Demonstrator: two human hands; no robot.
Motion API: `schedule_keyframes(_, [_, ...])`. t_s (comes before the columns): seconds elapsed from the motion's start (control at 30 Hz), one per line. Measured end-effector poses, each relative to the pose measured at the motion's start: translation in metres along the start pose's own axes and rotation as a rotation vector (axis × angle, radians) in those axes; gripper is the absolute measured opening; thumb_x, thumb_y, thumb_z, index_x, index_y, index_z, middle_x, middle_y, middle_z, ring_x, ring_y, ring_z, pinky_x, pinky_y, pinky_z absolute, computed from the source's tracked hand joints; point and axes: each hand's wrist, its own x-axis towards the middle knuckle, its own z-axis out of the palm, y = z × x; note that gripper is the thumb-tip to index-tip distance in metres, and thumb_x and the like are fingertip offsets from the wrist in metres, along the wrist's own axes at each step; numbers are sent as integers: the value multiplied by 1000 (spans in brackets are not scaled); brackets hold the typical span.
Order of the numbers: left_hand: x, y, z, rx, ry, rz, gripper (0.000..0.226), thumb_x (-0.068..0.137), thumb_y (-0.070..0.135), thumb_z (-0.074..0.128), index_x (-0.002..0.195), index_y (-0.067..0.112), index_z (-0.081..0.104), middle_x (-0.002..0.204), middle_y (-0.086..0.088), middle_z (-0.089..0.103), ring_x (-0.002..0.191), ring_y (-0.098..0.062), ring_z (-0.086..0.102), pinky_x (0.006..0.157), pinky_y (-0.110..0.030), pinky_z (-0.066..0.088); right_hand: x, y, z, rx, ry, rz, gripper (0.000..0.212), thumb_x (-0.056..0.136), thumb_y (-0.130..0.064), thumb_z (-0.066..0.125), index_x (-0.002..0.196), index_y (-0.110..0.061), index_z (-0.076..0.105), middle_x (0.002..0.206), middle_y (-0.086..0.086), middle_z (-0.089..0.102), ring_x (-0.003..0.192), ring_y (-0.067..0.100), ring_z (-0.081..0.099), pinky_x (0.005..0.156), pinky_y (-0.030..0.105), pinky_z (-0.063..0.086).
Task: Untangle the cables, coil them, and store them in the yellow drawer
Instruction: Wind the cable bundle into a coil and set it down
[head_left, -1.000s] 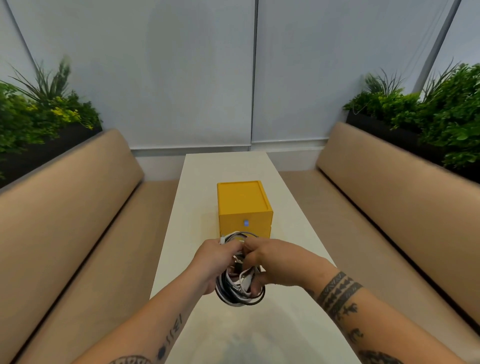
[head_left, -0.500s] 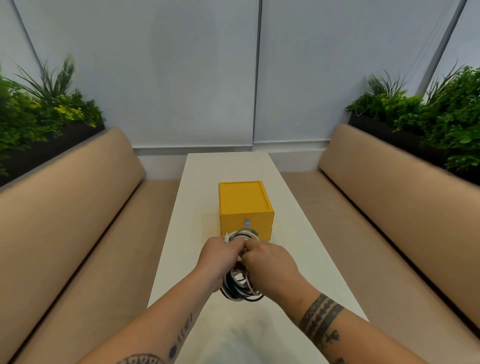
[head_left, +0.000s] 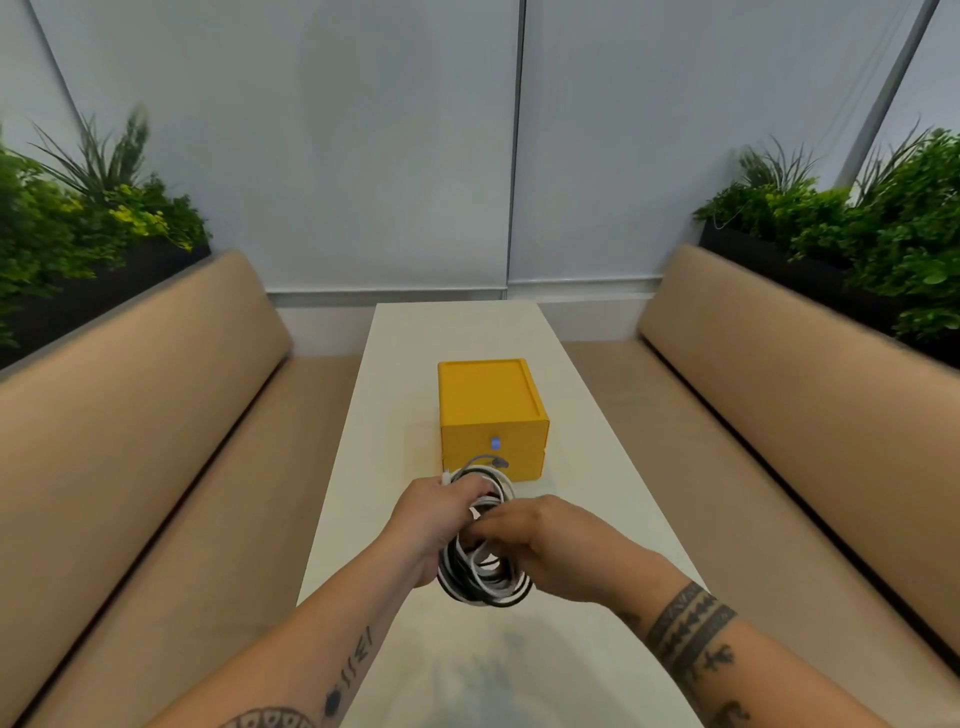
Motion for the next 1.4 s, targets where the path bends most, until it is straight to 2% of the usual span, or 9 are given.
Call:
schedule_keyframes(0.23, [1, 5, -1, -61, -14, -4, 19, 86, 20, 69, 91, 2, 65, 49, -4, 48, 39, -17, 52, 43, -23, 44, -12, 16, -6, 533, 549, 244, 31, 79, -10, 63, 78, -40, 72, 95, -12, 69, 76, 16, 69, 65, 28, 54])
schedule_keyframes(0.3, [2, 6, 0, -63, -17, -5, 23, 85, 21, 69, 95, 0, 66, 51, -4, 49, 40, -18, 52, 44, -24, 45, -16, 17, -18, 438, 426, 223, 14, 80, -30, 73, 89, -40, 74, 98, -14, 67, 83, 14, 64, 69, 21, 47])
schedule_keyframes(0.4, [3, 7, 1, -14, -32, 3, 25, 83, 24, 69, 93, 1, 68, 56, -7, 50, 43, -21, 51, 46, -25, 43, -13, 12, -23, 215, 110, 59, 30, 81, -39, 77, 111, -37, 76, 108, -20, 60, 100, 3, 57, 83, 20, 46])
schedule_keyframes(0.57, [0, 8, 8, 39, -74, 29, 49, 61, 35, 69, 92, -3, 72, 73, -13, 65, 61, -26, 60, 59, -34, 46, -3, 1, -15, -38, 101, -74, 16, 80, -35, 75, 94, -28, 79, 112, -19, 52, 97, 6, 56, 73, 27, 50])
schedule_keyframes(0.77, [1, 2, 9, 62, -110, 29, 25, 70, 27, 67, 82, 6, 71, 72, -18, 68, 61, -28, 61, 61, -35, 47, 3, -1, -23, -122, -86, -2, 20, 84, -35, 70, 104, -31, 74, 109, -13, 62, 100, 13, 58, 78, 38, 51])
schedule_keyframes(1.0, [1, -5, 5, 80, -131, 20, 13, 77, 21, 68, 74, 10, 62, 61, -8, 48, 45, -21, 43, 48, -23, 38, 0, 4, -28, 280, -129, 154, 21, 87, -21, 75, 107, -24, 79, 102, -18, 70, 95, -4, 61, 89, 22, 50])
schedule_keyframes(1.17, [-1, -9, 1, 73, -146, 0, 10, 80, 18, 68, 78, 9, 63, 63, -10, 44, 43, -20, 43, 44, -20, 39, -1, 2, -39, 331, -260, 231, 23, 85, -28, 78, 107, -32, 77, 110, -17, 71, 104, 3, 63, 97, 30, 49])
schedule_keyframes(1.33, [1, -3, 1, 56, -145, -9, 12, 80, 19, 68, 81, 7, 65, 58, -8, 45, 48, -22, 47, 46, -22, 41, 2, -12, -34, 322, -71, 290, 6, 77, -34, 83, 74, -35, 78, 83, -10, 73, 81, 6, 67, 76, 32, 55])
schedule_keyframes(1.4, [1, -1, 1, 63, -139, -2, 14, 79, 21, 68, 82, 7, 67, 65, -11, 47, 51, -22, 46, 46, -21, 39, 6, -15, -27, 223, 119, 337, 27, 78, -32, 78, 55, -40, 67, 65, -6, 68, 60, 7, 60, 56, 26, 49])
